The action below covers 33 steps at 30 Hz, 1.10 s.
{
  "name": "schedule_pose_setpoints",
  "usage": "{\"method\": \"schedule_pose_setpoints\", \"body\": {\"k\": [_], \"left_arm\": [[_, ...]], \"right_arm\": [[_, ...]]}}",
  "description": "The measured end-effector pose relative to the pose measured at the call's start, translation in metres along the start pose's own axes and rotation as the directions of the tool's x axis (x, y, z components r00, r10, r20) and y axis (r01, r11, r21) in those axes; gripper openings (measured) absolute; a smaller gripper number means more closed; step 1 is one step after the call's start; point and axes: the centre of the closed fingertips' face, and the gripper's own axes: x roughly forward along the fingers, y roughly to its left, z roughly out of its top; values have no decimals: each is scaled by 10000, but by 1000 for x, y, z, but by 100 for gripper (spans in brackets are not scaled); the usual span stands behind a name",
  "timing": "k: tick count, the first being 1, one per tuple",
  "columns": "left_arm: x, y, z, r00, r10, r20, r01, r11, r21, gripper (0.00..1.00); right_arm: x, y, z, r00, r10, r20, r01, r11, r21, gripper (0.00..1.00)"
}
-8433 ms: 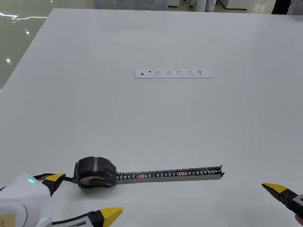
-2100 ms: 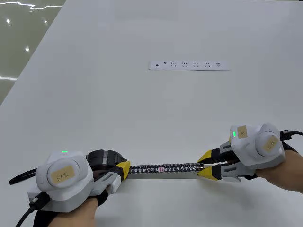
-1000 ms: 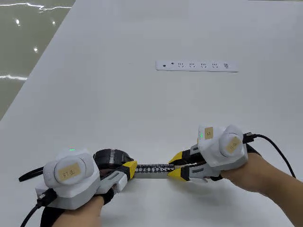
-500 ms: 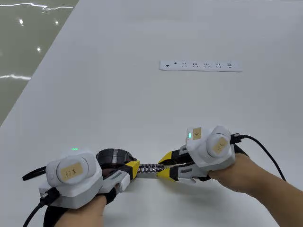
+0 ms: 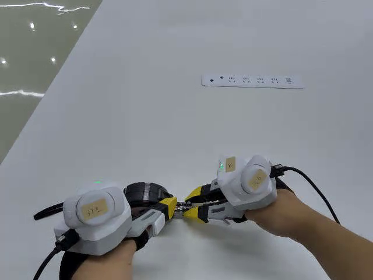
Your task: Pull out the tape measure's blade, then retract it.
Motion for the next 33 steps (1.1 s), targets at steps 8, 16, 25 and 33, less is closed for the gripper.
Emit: {"method": "schedule_pose_setpoints", "body": {"k": [8, 16, 25, 33], "left_arm": [[0, 0, 0, 10000, -3, 17, 3, 10000, -19, 58], [0, 0, 0, 10000, -13, 31, 13, 10000, 23, 58], [0, -2, 0, 10000, -7, 78, 5, 9997, 237, 60], [-1, -3, -1, 9998, -210, -25, 211, 9996, 173, 61]], "right_arm": [[7, 2, 6, 10000, 51, 55, -51, 10000, -83, 12], [10, 3, 7, 9999, 10, 114, -10, 10000, -6, 12], [10, 5, 6, 10000, -44, 46, 43, 10000, 80, 14], [1, -3, 6, 9990, -447, -11, 447, 9983, 383, 30]]}}
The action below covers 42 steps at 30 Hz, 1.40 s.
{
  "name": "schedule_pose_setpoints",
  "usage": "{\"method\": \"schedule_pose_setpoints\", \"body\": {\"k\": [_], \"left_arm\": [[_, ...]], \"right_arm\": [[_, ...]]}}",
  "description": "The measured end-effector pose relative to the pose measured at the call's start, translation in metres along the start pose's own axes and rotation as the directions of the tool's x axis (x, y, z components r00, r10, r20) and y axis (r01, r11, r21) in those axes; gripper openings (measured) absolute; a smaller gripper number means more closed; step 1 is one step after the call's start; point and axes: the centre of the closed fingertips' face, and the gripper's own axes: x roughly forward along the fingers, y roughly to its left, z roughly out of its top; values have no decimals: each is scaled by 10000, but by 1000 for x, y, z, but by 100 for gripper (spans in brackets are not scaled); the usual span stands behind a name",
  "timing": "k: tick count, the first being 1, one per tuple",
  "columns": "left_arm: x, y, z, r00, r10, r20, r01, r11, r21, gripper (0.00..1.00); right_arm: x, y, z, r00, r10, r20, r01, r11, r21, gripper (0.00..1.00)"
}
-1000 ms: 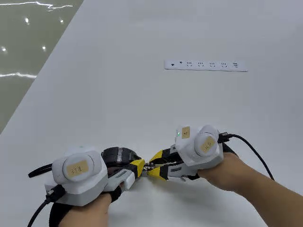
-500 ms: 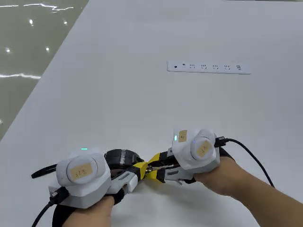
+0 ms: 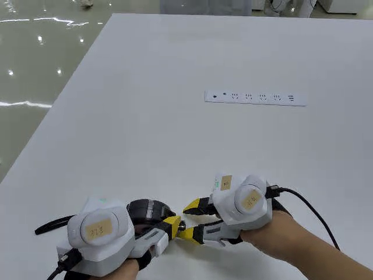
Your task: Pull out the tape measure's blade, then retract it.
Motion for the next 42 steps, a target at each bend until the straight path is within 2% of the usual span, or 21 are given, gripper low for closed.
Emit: {"method": "schedule_pose_setpoints", "body": {"k": [3, 10, 19, 22, 24, 31, 34, 37, 40, 42], "left_arm": [[-1, 1, 1, 10000, -37, 11, 37, 10000, 15, 61], [-5, 2, 2, 9999, -115, 86, 114, 9999, 101, 65], [-18, 5, 9, 9986, -420, 322, 404, 9980, 493, 72], [-22, 5, 8, 9976, -631, 271, 613, 9962, 622, 73], [-26, 5, 8, 9971, -711, 282, 681, 9929, 977, 74], [-40, 6, 6, 9926, -1190, 229, 1149, 9842, 1351, 77], [-46, 6, 3, 9904, -1380, 58, 1352, 9772, 1639, 77], [-52, 8, 3, 9887, -1496, 62, 1461, 9729, 1795, 77], [-57, 9, -1, 9860, -1664, -62, 1646, 9682, 1884, 78], [-61, 10, -3, 9852, -1707, -152, 1699, 9613, 2170, 78]], "right_arm": [[-2, -3, 3, 9996, -77, 260, 69, 9995, 320, 30], [-5, -1, 3, 9990, -303, 318, 288, 9984, 481, 34], [-26, 3, 7, 9935, -895, 702, 820, 9913, 1033, 49], [-36, 4, 8, 9898, -1130, 871, 1023, 9876, 1189, 52], [-43, 4, 6, 9867, -1358, 889, 1239, 9841, 1271, 54], [-68, 7, -3, 9785, -1915, 761, 1784, 9722, 1518, 60], [-80, 7, -8, 9711, -2269, 736, 2126, 9633, 1641, 63], [-90, 11, -11, 9662, -2435, 848, 2249, 9567, 1848, 62], [-96, 17, -18, 9646, -2555, 650, 2388, 9514, 1945, 64], [-102, 21, -21, 9619, -2654, 653, 2474, 9471, 2046, 65]]}}
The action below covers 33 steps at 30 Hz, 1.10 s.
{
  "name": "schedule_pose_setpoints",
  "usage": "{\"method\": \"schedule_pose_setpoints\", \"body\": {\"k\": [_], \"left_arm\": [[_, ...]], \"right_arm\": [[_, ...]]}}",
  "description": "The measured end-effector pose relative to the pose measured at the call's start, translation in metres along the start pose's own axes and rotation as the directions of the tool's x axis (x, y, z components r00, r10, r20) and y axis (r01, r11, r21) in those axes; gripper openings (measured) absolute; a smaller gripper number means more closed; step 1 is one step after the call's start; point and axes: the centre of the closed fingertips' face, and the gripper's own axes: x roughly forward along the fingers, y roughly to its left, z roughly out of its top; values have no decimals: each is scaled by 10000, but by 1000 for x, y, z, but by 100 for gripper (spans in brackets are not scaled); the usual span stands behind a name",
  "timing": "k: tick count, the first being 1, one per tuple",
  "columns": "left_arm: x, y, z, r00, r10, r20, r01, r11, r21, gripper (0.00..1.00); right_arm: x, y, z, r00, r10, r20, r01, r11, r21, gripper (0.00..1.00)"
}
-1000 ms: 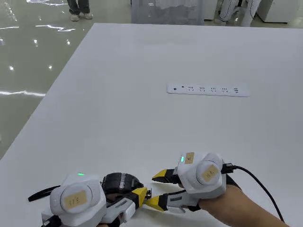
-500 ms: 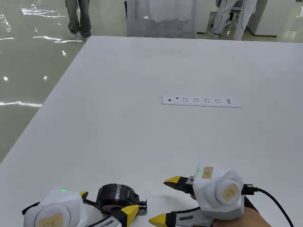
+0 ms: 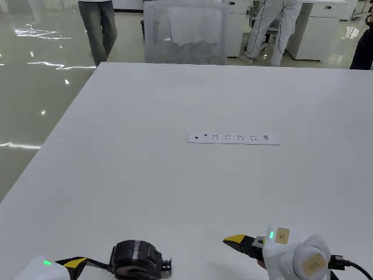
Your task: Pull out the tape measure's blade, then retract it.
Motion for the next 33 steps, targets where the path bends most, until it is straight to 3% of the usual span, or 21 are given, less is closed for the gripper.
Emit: {"method": "schedule_pose_setpoints", "body": {"k": [8, 12, 25, 33], "left_arm": [[-14, 1, -7, 9992, -388, -24, 388, 9988, 297, 81], [-19, 1, -14, 9985, -442, -332, 469, 9953, 849, 80], [-33, 3, -20, 9942, -906, -581, 976, 9864, 1324, 82], [-41, 7, -23, 9914, -1104, -704, 1186, 9849, 1263, 83]], "right_arm": [[-23, 4, -19, 9994, -347, -62, 349, 9985, 421, 67], [-31, 6, -26, 9989, -458, -104, 464, 9965, 695, 67], [-56, 8, -43, 9961, -868, -174, 881, 9906, 1042, 71], [-71, 10, -53, 9931, -1147, -248, 1169, 9862, 1174, 75]]}}
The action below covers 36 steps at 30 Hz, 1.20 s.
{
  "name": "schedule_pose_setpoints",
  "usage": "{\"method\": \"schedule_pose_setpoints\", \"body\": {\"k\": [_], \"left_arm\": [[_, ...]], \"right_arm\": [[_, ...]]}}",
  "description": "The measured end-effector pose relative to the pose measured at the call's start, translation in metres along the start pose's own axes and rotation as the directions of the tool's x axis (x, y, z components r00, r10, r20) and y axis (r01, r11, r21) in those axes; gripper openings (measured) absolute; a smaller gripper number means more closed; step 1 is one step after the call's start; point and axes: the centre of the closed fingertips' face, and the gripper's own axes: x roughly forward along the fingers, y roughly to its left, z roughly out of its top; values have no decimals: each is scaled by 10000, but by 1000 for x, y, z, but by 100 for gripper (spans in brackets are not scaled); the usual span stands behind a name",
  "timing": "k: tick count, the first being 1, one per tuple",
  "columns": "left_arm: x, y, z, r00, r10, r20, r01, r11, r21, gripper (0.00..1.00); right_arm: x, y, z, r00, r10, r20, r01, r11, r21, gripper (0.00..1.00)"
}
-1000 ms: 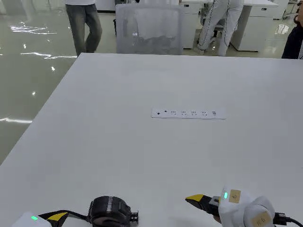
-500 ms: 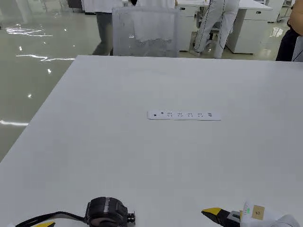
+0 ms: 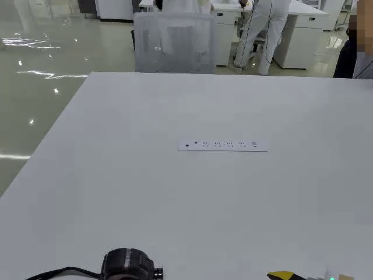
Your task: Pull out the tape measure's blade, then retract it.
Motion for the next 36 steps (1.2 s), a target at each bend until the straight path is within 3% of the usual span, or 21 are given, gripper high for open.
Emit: {"method": "schedule_pose_setpoints", "body": {"k": [14, 25, 36], "left_arm": [[-12, 0, -9, 9997, -226, -124, 226, 9997, 25, 83], [-16, 1, -8, 9990, -406, -181, 409, 9990, 153, 83], [-24, 1, -14, 9978, -596, -284, 604, 9978, 290, 85]], "right_arm": [[-25, 1, -24, 9993, -357, -121, 361, 9987, 352, 77], [-40, -7, -29, 9978, -640, -196, 647, 9970, 422, 78], [-48, -8, -33, 9970, -700, -333, 714, 9966, 407, 84]]}}
